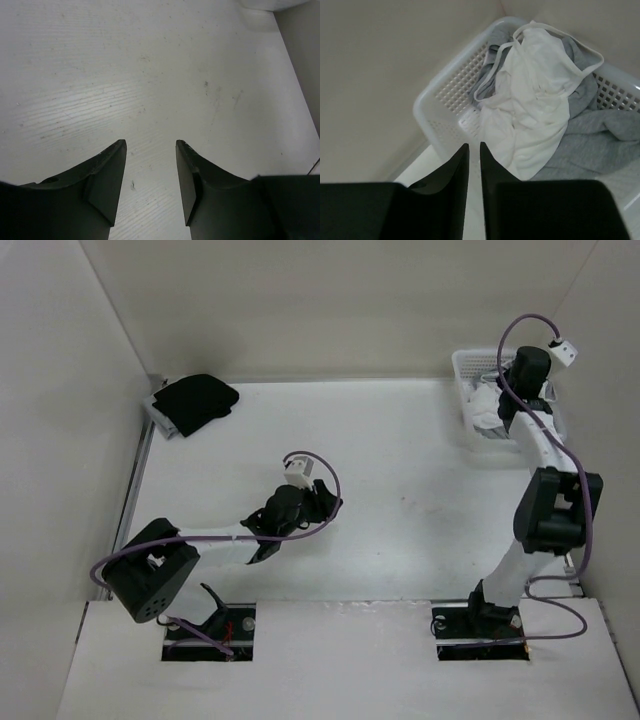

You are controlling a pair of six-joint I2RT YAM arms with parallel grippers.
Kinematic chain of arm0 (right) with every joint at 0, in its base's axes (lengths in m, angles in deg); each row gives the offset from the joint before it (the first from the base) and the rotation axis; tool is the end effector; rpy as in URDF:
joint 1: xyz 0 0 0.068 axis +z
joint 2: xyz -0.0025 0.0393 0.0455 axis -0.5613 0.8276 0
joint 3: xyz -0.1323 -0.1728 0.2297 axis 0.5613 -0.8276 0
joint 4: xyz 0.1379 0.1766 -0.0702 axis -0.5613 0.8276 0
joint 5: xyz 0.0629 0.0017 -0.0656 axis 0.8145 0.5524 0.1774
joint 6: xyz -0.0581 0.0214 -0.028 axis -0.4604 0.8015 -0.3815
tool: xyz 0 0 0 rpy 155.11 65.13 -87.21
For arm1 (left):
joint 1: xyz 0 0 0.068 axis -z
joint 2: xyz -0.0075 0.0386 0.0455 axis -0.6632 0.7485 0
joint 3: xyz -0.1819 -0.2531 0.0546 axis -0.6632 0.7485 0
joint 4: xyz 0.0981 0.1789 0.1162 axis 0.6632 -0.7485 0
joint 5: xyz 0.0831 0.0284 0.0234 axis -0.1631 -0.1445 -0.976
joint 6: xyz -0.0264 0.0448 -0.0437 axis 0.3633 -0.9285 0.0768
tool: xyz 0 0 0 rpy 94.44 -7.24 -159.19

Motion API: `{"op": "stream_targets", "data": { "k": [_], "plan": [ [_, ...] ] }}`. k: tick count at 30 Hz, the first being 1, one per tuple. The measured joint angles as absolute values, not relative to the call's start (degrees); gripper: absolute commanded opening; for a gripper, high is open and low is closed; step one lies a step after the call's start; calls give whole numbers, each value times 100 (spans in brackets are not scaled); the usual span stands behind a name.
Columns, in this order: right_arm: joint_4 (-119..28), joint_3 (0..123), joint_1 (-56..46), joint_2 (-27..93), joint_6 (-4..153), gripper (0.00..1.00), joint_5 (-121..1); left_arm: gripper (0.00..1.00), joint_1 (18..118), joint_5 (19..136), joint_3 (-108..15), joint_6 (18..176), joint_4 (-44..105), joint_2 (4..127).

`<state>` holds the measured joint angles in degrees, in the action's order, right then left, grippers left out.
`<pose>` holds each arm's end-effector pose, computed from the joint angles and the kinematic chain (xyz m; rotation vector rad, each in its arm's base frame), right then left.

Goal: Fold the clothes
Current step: Grab the tank top from the pile

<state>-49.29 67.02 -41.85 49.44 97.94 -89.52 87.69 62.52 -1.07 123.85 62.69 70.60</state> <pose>0.3996 -0.0749 0.3895 0.8302 1.5739 -0.0690 0.1900 -0.1883 0.2365 0.0509 2.0073 -0.8660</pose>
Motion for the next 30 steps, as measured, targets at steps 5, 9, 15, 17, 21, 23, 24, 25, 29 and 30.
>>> {"op": "stream_targets", "data": {
  "k": [5,9,15,17,21,23,24,25,29,30],
  "plan": [
    [-4308,7904,-4609,6459,9621,41,-8644,44,8553,6283,-37,12466,6392,7068],
    [-4046,8405,-4917,7195,9663,41,-8344,46,8498,6383,-37,12533,6564,7211],
    [-3644,9520,-5160,8093,9687,39,-8036,46,8468,6569,-37,12656,6678,7569],
    [-3598,9716,-5142,8209,9704,39,-7999,46,8468,6626,-37,12686,6704,7678],
    [-3528,10044,-5120,8406,9730,37,-7903,46,8433,6718,-42,12745,6750,7847],
    [-3491,10134,-5120,8478,9739,26,-7868,46,8417,6766,-50,12780,6759,7927],
    [-3469,10134,-5120,8500,9748,13,-7848,46,8402,6783,-52,12789,6759,7954],
    [-3454,10134,-5120,8513,9759,7,-7830,46,8393,6803,-55,12798,6761,7973],
    [-3526,10073,-5120,8515,9789,0,-7774,46,8389,6833,-70,12826,6794,8030],
    [-3629,9985,-5120,8502,9798,0,-7769,46,8389,6838,-72,12829,6796,8030]
  ]
}}
